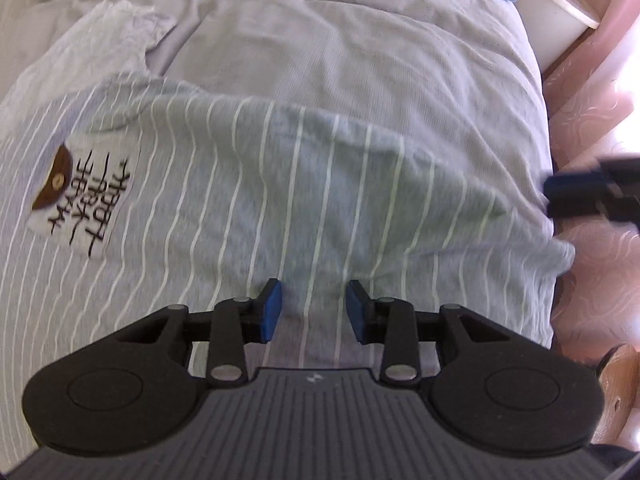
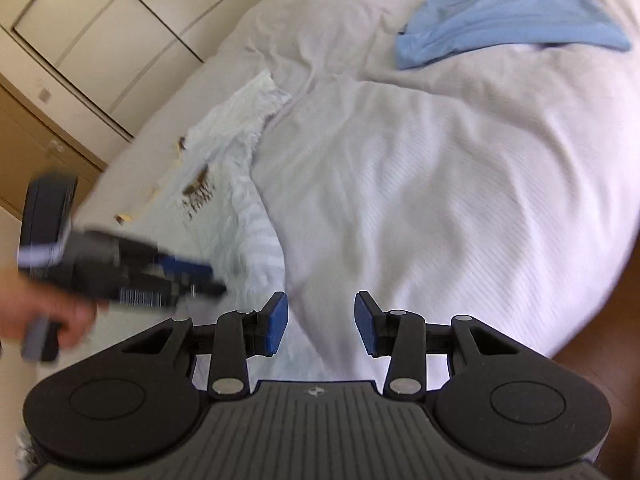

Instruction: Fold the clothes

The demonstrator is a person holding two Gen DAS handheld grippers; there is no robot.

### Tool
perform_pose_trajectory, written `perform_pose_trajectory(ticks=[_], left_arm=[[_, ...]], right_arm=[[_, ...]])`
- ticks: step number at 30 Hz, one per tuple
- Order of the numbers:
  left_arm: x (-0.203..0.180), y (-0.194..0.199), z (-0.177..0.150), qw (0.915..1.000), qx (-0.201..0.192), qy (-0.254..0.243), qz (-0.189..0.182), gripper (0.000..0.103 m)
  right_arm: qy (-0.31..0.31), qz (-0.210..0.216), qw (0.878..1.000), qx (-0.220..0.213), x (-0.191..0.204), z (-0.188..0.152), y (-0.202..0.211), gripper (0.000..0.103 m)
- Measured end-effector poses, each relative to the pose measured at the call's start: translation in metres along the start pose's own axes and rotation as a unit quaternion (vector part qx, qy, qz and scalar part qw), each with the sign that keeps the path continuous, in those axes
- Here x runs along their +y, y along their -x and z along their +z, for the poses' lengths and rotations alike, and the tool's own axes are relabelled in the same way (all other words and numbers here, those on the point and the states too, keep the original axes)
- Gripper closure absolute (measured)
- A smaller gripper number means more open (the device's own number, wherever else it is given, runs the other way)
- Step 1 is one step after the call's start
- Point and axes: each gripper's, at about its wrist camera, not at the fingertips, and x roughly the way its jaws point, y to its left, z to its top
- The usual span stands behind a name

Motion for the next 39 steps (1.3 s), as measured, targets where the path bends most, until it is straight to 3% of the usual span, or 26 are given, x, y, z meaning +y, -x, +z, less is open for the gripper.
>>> perform_pose_trajectory(ticks=[8,10,12,14,18,21,23,24,28,32,35,39], left_arm=[[0.002,-0.001,-0.006,0.9999,-0.014,-0.001,-0.005,0.071],[0.002,0.002,-0.007,0.9998,-0.019,-0.002,-0.006,0.071],[0.002,0.004,-0.011,0.9998,-0.02,-0.003,-0.007,0.071],[0.004,0.006,-0.013,0.9997,-0.02,-0.001,-0.009,0.071],[0.004,0.012,-0.014,0.9996,-0.026,-0.008,-0.009,0.073],[0.004,0.02,-0.008,0.9991,-0.041,-0.011,-0.01,0.073],[0.005,0.028,0.003,0.9979,-0.064,-0.01,-0.01,0.073],[0.006,0.031,0.01,0.9971,-0.075,-0.008,-0.009,0.073],[0.003,0.036,0.041,0.9937,-0.108,-0.028,-0.009,0.071],[-0.009,0.031,0.06,0.9889,-0.114,-0.095,-0.001,0.07],[-0.014,0.019,0.058,0.9873,-0.093,-0.128,0.002,0.068],[-0.013,0.0,0.045,0.9874,-0.051,-0.15,0.002,0.068]], right_arm=[[0.002,0.087,0.991,0.1,-0.001,0.015,-0.057,0.066],[0.021,0.076,0.991,0.107,0.008,0.012,-0.05,0.089],[0.04,0.065,0.99,0.114,0.017,0.009,-0.043,0.101],[0.059,0.033,0.993,0.101,0.024,0.01,-0.029,0.103],[0.127,-0.098,0.987,0.025,0.04,0.005,0.018,0.103],[0.123,-0.139,0.983,0.011,0.036,-0.006,0.035,0.103],[0.076,-0.108,0.991,0.031,0.026,-0.014,0.035,0.103],[0.062,-0.093,0.993,0.037,0.024,-0.016,0.032,0.103],[-0.019,-0.051,0.998,0.026,0.017,-0.02,0.021,0.082],[-0.109,-0.025,0.994,0.016,0.003,-0.031,0.025,0.079],[-0.169,-0.011,0.985,0.017,-0.006,-0.046,0.027,0.059],[-0.227,0.031,0.973,0.016,-0.021,-0.057,0.019,0.057]])
